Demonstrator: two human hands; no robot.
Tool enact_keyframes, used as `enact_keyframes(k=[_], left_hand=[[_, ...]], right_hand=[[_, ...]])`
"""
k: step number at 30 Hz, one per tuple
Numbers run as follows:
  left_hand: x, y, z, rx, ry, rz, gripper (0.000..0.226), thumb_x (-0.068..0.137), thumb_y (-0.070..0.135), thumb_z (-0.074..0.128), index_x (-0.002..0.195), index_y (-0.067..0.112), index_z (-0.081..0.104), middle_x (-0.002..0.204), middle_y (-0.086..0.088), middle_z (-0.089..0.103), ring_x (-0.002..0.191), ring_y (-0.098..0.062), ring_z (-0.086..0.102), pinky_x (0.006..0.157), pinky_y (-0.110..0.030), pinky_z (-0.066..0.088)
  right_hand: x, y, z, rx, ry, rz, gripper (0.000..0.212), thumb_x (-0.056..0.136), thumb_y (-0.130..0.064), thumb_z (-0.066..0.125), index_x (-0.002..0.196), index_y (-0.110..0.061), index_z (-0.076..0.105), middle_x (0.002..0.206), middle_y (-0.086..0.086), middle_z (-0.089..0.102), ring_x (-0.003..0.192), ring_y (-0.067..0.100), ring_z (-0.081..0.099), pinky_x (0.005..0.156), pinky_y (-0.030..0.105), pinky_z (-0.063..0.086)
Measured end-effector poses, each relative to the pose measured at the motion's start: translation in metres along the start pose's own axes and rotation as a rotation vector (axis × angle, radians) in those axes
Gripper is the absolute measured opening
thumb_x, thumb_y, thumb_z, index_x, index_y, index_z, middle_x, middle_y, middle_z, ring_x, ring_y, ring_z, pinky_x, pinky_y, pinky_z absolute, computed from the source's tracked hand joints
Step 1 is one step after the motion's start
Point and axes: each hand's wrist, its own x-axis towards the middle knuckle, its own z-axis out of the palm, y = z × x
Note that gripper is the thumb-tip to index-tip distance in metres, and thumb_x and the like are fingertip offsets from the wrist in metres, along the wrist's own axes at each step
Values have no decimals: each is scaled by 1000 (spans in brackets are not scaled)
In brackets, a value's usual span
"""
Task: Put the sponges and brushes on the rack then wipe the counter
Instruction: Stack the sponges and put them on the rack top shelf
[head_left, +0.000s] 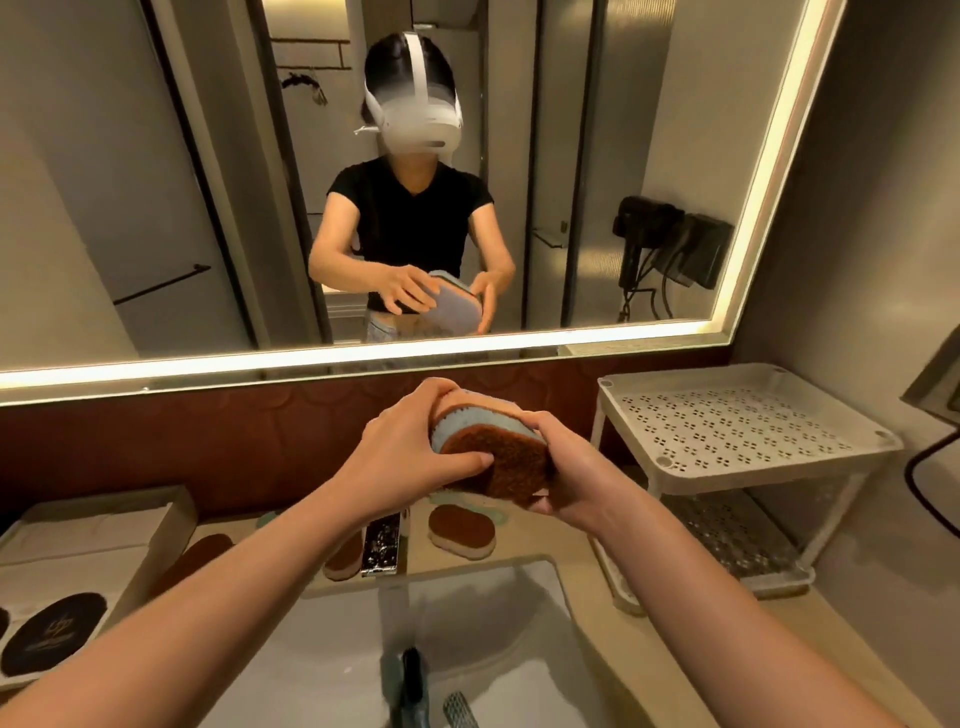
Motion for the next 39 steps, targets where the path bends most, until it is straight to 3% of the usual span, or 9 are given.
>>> enact_keyframes(k=[8, 13, 17, 22, 25, 30, 33, 36, 39], left_hand=[[93, 43, 75, -77, -42, 118, 70, 80, 39, 67, 135, 21, 28, 122, -2, 49, 112, -15, 50, 95, -36, 48], [139, 59, 127, -298, -119, 47, 58, 85, 18, 66, 131, 17, 30, 108, 7, 52, 98, -5, 55, 73, -6, 48], [169, 64, 166, -336, -149, 21, 52, 84, 18, 66, 125, 22, 33, 108, 10, 52, 102, -8, 55, 70, -12, 51], [196, 64, 200, -70, -218, -36, 77, 85, 35, 63, 145, 21, 17, 137, -4, 42, 124, -21, 43, 108, -42, 36], [206, 61, 213, 98, -145, -16, 74, 86, 39, 60, 145, 20, 19, 140, 1, 42, 131, -18, 37, 112, -39, 23], [209, 54, 233, 199, -45, -34, 68, 90, 36, 54, 144, 16, 18, 144, 0, 37, 134, -19, 32, 113, -40, 21], [210, 55, 238, 237, -19, -83, 63, 91, 32, 51, 142, 12, 20, 142, -5, 36, 133, -22, 31, 112, -41, 25], [209, 57, 242, 295, -25, -135, 66, 92, 34, 49, 144, 8, 17, 145, -10, 31, 136, -27, 26, 112, -42, 25], [208, 56, 241, 277, -44, -148, 68, 91, 34, 50, 144, 7, 16, 145, -12, 30, 137, -29, 24, 113, -39, 26]], right_hand=[[26, -67, -87, -98, 221, -227, 35, 93, -39, 48, 121, -19, 53, 111, 11, 62, 104, 24, 59, 88, 39, 53], [47, -80, -137, -5, 340, -264, 36, 92, -39, 51, 122, -18, 51, 110, 12, 63, 97, 22, 62, 65, 28, 52], [70, -84, -179, 20, 490, -227, 29, 94, -28, 47, 119, -15, 54, 112, 16, 60, 99, 27, 61, 67, 33, 54], [87, -80, -210, 19, 600, -266, 28, 95, -21, 46, 121, -15, 55, 116, 18, 55, 104, 31, 56, 87, 42, 52], [98, -78, -218, -15, 596, -299, 33, 97, -19, 46, 128, -10, 51, 113, 14, 54, 102, 26, 55, 89, 38, 49], [114, -77, -222, -146, 548, -343, 35, 98, -23, 43, 130, -9, 48, 111, 10, 56, 102, 21, 55, 84, 32, 47], [125, -73, -224, -375, 521, -341, 43, 98, -36, 36, 132, -14, 47, 120, 10, 58, 111, 23, 55, 97, 41, 47], [146, -63, -238, -489, 508, -324, 73, 76, -67, 29, 136, -27, 40, 128, 5, 56, 120, 25, 50, 104, 49, 39], [159, -57, -245, -529, 495, -298, 88, 65, -75, 23, 142, -33, 26, 140, 4, 47, 129, 28, 42, 108, 51, 32]])
